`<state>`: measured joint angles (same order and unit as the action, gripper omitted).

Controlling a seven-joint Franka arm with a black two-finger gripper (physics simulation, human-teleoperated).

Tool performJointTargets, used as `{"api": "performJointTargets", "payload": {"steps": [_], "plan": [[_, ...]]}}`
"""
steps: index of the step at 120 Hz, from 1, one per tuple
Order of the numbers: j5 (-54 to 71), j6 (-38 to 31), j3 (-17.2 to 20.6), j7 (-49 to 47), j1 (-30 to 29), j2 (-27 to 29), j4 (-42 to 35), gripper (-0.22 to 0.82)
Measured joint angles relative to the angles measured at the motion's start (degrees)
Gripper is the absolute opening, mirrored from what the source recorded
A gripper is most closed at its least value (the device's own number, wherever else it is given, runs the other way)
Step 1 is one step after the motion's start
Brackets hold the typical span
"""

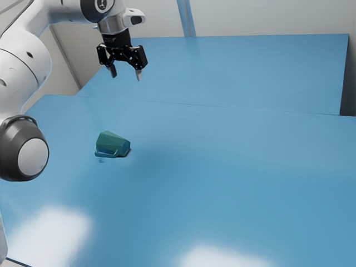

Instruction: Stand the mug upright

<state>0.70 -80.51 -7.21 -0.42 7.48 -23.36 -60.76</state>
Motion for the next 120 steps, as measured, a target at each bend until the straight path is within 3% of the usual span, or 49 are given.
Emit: {"api": "performJointTargets", "payload": {"steps": [33,64,90,120], "plan": [[0.8,0.9,-0.5,-0.4,1.2,1.3,-2.1,0.60],[-8.1,-2.3,-11.5,4.3,-4.7,4.4,-17.6,0.60],[-21.4,-6.8,-15.5,13.6,-11.2,-0.7,-21.6,0.60],[-33.2,-10.3,-16.0,24.9,-16.3,-7.1,-19.8,0.60]]}}
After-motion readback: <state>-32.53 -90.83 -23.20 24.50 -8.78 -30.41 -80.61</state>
